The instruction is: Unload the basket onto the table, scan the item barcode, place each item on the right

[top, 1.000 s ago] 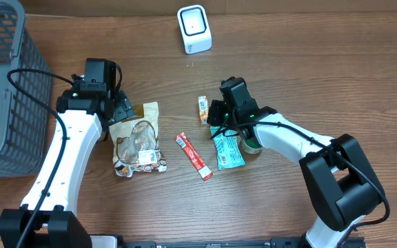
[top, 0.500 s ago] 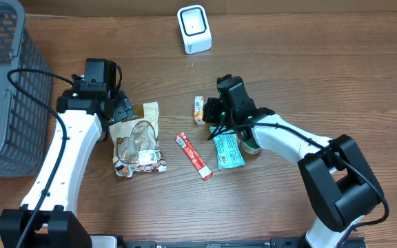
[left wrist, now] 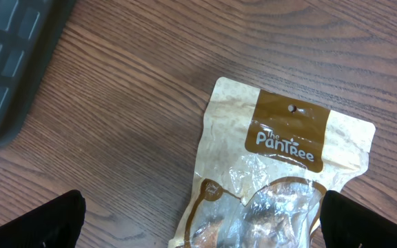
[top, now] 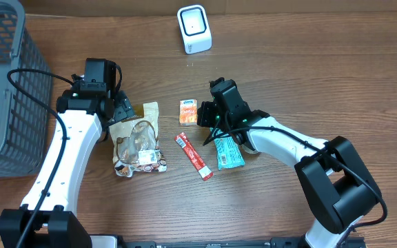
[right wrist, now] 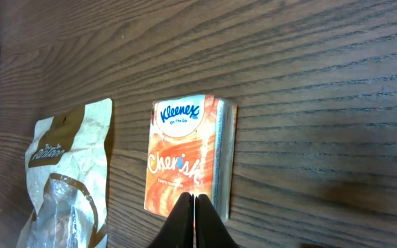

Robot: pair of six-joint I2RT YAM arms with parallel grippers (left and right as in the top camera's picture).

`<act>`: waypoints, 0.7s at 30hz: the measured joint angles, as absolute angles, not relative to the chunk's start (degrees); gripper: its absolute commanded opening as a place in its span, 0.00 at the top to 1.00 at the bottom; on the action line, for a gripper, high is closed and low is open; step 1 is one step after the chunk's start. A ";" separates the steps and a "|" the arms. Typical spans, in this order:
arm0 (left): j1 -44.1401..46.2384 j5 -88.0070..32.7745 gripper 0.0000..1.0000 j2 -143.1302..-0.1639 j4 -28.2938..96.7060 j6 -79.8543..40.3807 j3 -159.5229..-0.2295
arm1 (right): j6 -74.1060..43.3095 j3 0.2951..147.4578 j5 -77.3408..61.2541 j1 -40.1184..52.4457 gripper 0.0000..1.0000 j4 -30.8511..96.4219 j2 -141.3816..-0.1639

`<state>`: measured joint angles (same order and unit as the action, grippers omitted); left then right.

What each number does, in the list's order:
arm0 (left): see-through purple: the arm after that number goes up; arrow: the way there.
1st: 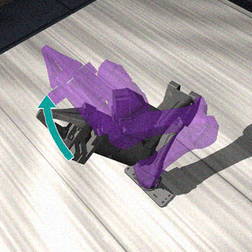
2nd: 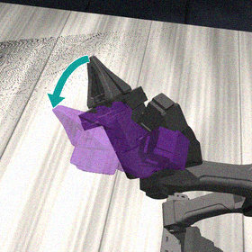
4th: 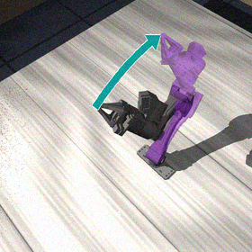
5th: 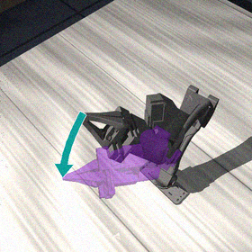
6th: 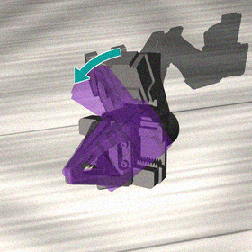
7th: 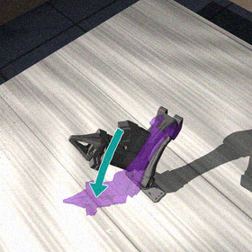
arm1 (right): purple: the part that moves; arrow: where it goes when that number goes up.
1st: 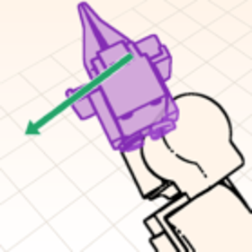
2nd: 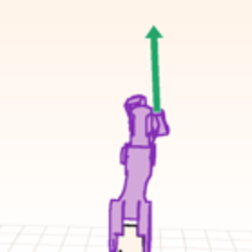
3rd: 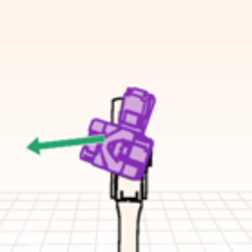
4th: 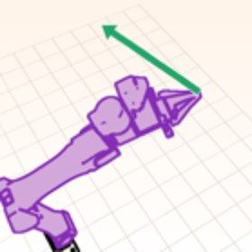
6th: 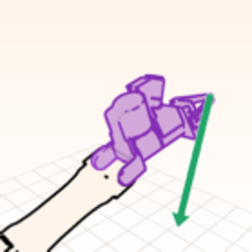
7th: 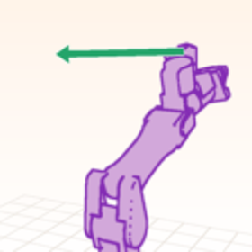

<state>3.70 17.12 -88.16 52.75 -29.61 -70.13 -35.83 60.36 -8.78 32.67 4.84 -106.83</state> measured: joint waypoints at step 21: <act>3.70 17.12 0.01 -88.16 52.75 -29.58 -70.15 | -38.76 80.66 -17.89 27.51 0.62 42.33 -107.92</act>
<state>3.70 17.12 -88.16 52.75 -29.58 -70.15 -38.76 80.66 -17.89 27.51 42.33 -107.92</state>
